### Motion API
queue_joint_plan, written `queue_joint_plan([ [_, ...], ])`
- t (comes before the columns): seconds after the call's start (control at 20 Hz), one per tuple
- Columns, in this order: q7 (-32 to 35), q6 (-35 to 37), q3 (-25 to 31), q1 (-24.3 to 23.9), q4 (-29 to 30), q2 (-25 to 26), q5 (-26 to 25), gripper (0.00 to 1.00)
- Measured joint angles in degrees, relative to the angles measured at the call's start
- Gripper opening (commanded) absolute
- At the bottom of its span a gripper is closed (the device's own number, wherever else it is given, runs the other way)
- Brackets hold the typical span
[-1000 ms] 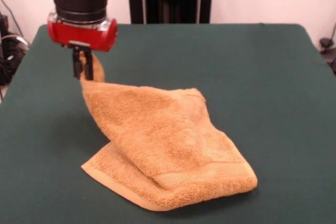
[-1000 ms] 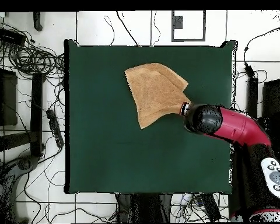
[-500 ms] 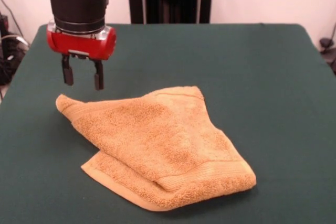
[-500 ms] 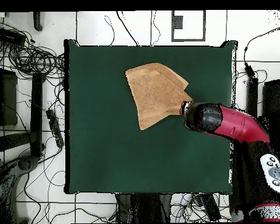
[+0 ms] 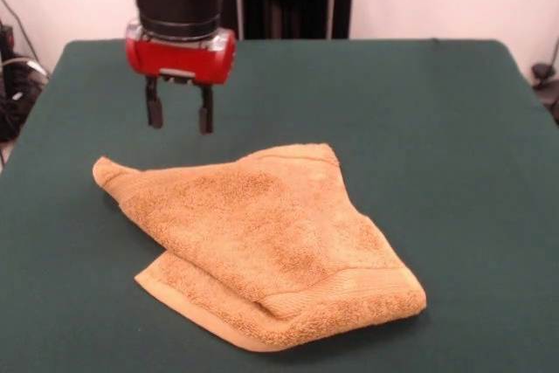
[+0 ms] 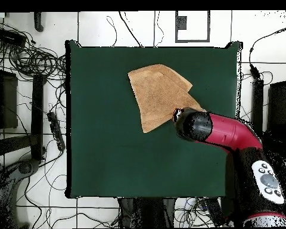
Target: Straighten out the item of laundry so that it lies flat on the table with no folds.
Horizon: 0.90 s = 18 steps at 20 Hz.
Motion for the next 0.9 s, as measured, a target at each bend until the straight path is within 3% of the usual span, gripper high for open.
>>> queue_joint_plan([
  [0.3,0.0,-2.5,-2.9,6.6,2.0,-1.6,0.5,1.0],
  [0.5,0.2,-3.4,-5.2,13.6,2.0,-1.5,3.0,1.0],
  [0.9,3.6,-7.2,-7.2,22.0,1.7,2.7,9.7,1.0],
])
